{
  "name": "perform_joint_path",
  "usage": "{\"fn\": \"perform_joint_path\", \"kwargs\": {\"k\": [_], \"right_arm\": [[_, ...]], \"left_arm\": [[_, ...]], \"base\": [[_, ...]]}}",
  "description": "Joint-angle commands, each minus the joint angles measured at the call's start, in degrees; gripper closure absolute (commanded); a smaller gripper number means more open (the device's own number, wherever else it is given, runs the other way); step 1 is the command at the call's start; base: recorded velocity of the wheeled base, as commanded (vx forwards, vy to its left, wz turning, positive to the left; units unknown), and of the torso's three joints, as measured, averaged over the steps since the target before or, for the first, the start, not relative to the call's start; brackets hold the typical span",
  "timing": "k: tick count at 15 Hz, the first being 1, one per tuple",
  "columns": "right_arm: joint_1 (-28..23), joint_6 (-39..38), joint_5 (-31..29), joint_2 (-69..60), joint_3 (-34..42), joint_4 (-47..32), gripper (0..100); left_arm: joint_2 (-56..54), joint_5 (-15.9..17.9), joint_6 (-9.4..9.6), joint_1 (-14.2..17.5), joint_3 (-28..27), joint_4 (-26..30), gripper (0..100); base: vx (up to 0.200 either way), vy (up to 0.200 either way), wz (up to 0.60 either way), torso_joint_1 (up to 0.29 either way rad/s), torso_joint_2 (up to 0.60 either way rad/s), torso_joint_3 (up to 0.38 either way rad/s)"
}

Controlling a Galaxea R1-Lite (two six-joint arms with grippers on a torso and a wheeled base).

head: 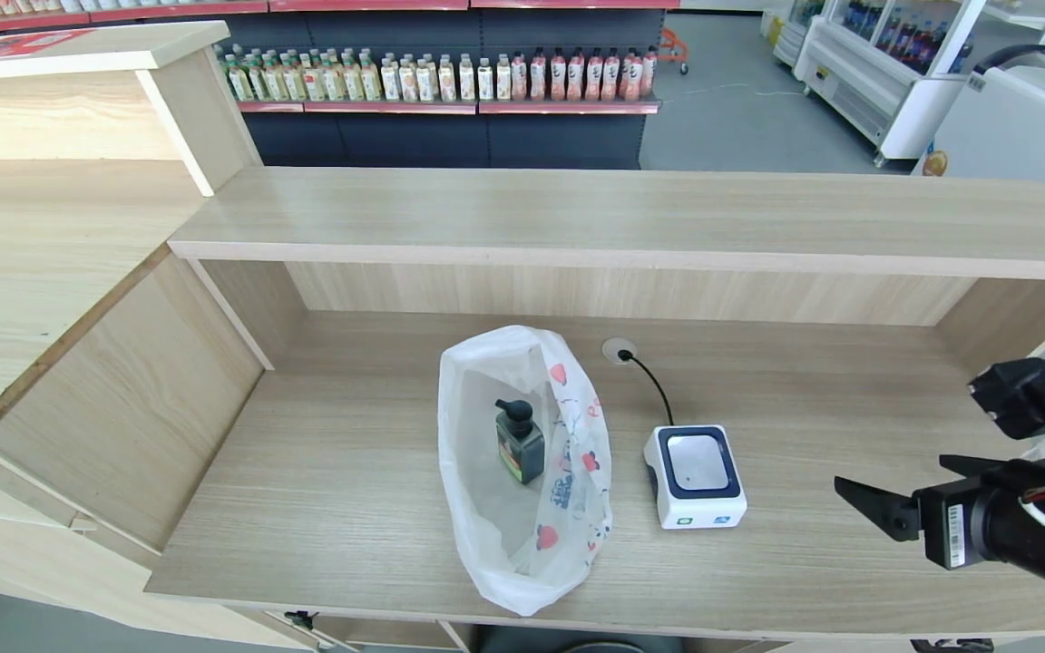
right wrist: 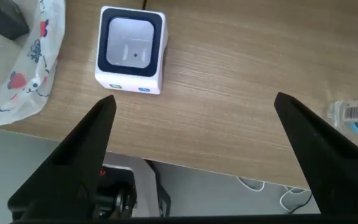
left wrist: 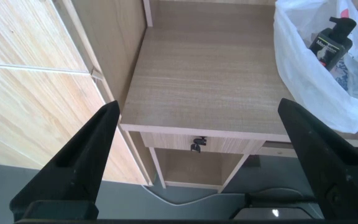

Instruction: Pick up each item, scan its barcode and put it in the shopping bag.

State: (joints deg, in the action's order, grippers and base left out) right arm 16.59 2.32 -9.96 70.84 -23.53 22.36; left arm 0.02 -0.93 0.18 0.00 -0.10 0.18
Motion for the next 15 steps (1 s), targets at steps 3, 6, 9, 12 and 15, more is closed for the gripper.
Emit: {"fn": "perform_joint_path", "kwargs": {"k": [3,6,9,12,15], "right_arm": [[-4.20,-0.73,0.20,-1.93,1.12,-0.03,0],[-4.90,-1.88,0.20,-2.37,2.26,-0.03,0],[-4.99,-4.95,0.20,-2.81,2.70,-1.97,0],[-4.90,-7.33,0.29,-4.48,2.70,-5.92,0],[-4.81,-9.79,0.56,-4.92,2.26,-7.50,0]], "left_arm": [[-0.02,-0.04,-0.09,0.00,0.01,-0.01,0],[-0.02,-0.04,0.08,0.00,0.01,-0.01,0],[-0.02,-0.04,0.08,0.00,0.01,-0.01,0],[-0.02,-0.04,0.08,0.00,0.01,-0.01,0],[-0.02,-0.04,0.08,0.00,0.01,-0.01,0]], "base": [[0.000,0.000,0.00,0.000,0.00,0.000],[0.000,-0.067,0.00,-0.001,0.00,0.001],[0.000,-0.200,0.00,-0.001,0.00,0.007],[0.000,-0.200,0.00,0.006,0.00,0.004],[0.000,-0.200,0.00,0.002,0.00,0.006]]}}
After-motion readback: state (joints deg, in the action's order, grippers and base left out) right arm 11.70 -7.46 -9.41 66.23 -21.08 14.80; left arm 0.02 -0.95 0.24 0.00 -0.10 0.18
